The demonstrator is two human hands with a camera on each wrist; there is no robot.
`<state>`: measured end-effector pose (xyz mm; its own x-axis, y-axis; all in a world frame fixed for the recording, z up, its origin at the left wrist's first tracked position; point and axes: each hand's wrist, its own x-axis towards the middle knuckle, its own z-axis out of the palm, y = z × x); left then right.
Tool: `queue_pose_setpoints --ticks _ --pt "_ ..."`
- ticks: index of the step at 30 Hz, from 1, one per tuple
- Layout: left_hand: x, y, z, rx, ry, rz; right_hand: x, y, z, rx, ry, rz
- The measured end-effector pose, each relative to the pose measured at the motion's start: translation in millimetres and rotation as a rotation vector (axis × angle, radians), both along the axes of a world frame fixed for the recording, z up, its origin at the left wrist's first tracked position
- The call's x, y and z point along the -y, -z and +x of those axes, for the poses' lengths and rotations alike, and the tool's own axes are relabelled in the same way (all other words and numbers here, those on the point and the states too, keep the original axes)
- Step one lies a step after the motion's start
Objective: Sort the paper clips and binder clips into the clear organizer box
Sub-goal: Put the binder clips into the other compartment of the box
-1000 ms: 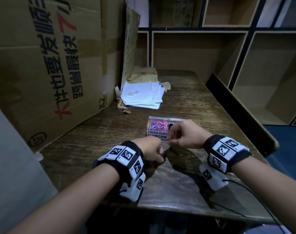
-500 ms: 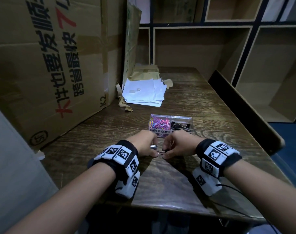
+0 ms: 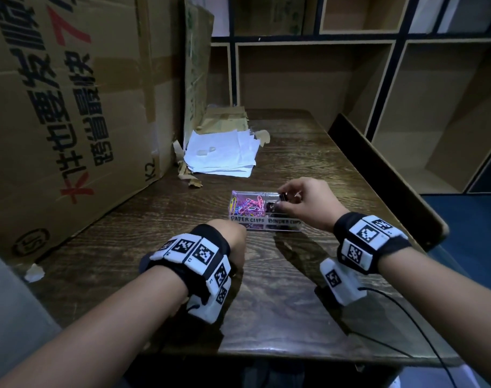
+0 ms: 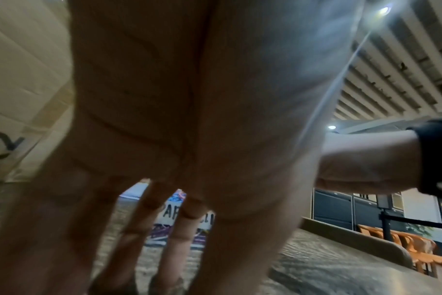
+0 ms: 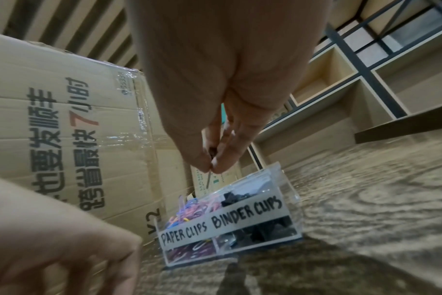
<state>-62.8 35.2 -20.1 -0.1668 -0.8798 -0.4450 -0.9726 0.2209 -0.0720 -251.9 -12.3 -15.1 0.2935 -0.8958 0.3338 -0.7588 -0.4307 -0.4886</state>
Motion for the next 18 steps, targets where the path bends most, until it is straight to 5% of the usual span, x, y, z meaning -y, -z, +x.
queue_pose_setpoints --ticks 8,18 --pt "4 -3 -2 -0.13 -0.063 0.046 6 13 2 -0.135 -0.017 0.145" --pt "40 -7 -41 -0.682 -0.121 -0.538 1 5 -3 -0.171 -0.008 0.213"
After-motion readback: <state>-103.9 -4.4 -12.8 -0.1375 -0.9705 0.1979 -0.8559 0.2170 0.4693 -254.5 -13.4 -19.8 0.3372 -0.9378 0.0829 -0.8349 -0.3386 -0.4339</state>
